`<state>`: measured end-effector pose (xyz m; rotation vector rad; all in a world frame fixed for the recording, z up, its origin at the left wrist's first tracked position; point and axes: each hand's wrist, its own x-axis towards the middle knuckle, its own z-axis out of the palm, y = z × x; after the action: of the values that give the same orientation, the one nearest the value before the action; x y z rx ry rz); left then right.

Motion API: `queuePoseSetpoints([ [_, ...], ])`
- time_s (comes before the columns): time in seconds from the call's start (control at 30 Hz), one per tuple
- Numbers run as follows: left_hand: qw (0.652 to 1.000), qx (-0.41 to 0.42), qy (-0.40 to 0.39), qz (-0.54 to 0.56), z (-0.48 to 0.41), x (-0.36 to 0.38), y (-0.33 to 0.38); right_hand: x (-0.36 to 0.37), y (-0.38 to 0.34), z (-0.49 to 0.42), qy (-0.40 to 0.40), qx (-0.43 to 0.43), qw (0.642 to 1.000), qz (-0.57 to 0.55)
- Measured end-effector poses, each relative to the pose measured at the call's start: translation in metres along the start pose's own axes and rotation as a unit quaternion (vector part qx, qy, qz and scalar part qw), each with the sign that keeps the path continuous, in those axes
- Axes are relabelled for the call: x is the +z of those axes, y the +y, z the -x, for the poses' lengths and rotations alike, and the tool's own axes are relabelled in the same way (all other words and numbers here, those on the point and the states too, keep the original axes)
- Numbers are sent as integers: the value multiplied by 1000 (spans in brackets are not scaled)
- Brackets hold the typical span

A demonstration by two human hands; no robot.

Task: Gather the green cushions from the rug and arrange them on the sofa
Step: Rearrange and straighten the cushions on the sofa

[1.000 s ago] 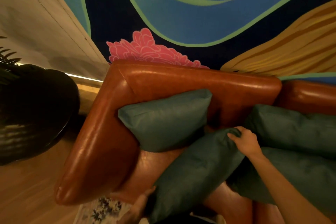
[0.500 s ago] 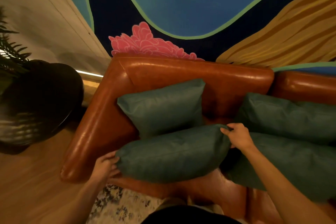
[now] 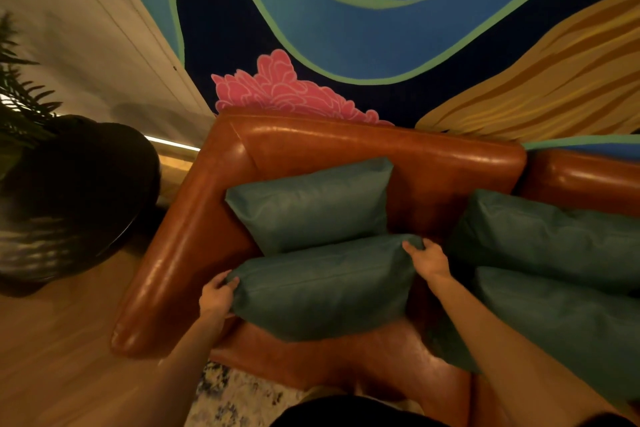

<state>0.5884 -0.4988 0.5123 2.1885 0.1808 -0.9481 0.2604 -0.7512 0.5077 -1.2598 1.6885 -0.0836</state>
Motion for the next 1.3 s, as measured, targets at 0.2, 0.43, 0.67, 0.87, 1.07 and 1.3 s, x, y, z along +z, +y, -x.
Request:
queuePoseSetpoints([
  [0.2,995,65,-18,-71,-3,-15,18,-11,-19,-8,2,-41,999,6],
  [0.43,998,15,24,-60,-12,-19,7,20,-22,-11,-32,1,999,31],
  [0.67,995,48,17,-82,-18,-22,16,7,-29,-23,-41,-31,997,56],
  [0.87,970,121,14,-211,-26,-15,26,14,-26,-24,-48,-12,998,34],
  [1.07,822,378,-56,-423,-11,26,22,26,-31,11,14,-301,901,313],
  [1.3,709,410,-176,-546,10,65,27,57,-32,34,-153,-388,758,502],
])
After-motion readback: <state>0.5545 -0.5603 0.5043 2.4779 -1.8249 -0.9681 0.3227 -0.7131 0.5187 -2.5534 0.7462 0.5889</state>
